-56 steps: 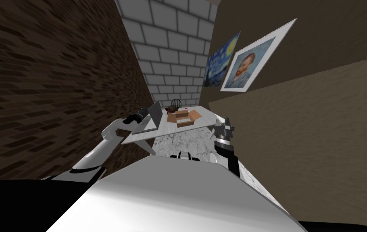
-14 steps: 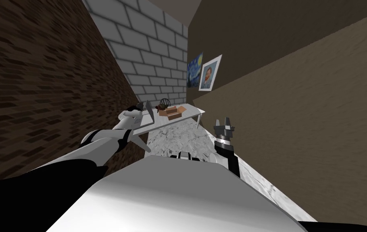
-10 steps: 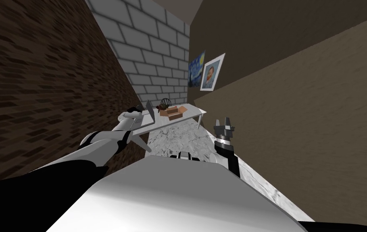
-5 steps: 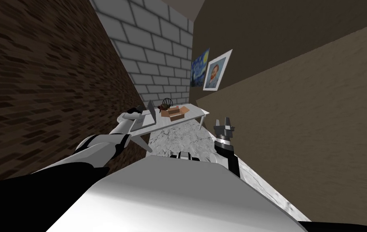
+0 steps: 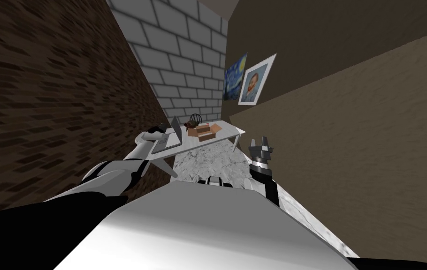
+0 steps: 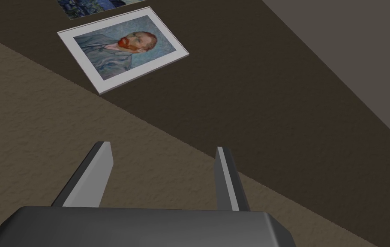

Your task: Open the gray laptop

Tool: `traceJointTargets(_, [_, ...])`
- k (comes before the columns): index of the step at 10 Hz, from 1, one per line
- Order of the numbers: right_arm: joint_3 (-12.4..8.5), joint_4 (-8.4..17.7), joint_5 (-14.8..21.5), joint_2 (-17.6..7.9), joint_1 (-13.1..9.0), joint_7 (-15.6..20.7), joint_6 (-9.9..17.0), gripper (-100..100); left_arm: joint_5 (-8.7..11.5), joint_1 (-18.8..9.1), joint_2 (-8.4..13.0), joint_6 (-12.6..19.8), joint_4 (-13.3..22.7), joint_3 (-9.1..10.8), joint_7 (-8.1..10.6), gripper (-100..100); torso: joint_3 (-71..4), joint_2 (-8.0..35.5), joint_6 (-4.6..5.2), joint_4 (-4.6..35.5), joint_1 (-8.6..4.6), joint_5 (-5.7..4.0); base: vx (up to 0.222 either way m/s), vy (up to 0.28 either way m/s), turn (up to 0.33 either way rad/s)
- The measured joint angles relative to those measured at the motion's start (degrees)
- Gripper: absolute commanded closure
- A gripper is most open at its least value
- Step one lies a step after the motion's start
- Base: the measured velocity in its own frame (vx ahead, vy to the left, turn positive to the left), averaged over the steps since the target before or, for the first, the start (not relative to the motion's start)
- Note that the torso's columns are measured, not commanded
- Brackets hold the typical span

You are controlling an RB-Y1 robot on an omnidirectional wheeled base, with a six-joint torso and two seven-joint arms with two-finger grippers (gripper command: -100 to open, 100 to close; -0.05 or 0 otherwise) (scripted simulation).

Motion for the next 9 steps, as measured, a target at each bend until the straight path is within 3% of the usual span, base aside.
traceJointTargets(2, [0.00, 0.00, 0.00, 0.00, 0.00, 0.00, 0.00, 0, -0.32, 0.05, -0.23, -0.16, -1.82, 0.15, -0.01, 100, -0.15, -0.23, -0.01, -0.08, 0.09, 0.04, 0.055, 0.024, 0.111])
traceJointTargets(5, [-0.01, -0.01, 0.00, -0.01, 0.02, 0.00, 0.00, 0, -1.18, 5.34, -0.06, 2.67, -6.00, 0.86, 3.42, 100, -0.17, -0.22, 0.05, -0.10, 0.05, 0.03, 0.086, 0.017, 0.044])
traceJointTargets(7, [0.00, 0.00, 0.00, 0.00, 0.00, 0.00, 0.00, 0, -1.77, 7.20, -0.37, 3.83, -10.41, 1.38, 3.83, 100, 0.07, 0.12, 0.01, 0.04, -0.02, -0.02, -0.003, 0.003, -0.002])
traceJointTargets(8, [0.00, 0.00, 0.00, 0.00, 0.00, 0.00, 0.00, 0, -1.52, 6.84, -0.15, 3.79, -11.76, 1.06, 3.76, 100, 0.02, 0.04, 0.00, 0.01, 0.01, 0.00, 0.117, 0.018, 0.237])
traceJointTargets(9, [-0.01, 0.00, 0.00, 0.00, 0.03, 0.00, 0.00, 0, -2.77, 9.13, -0.75, 5.24, -14.58, 1.93, 5.13, 100, -0.22, -0.40, -0.10, -0.11, 0.16, 0.07, 0.154, 0.033, 0.146])
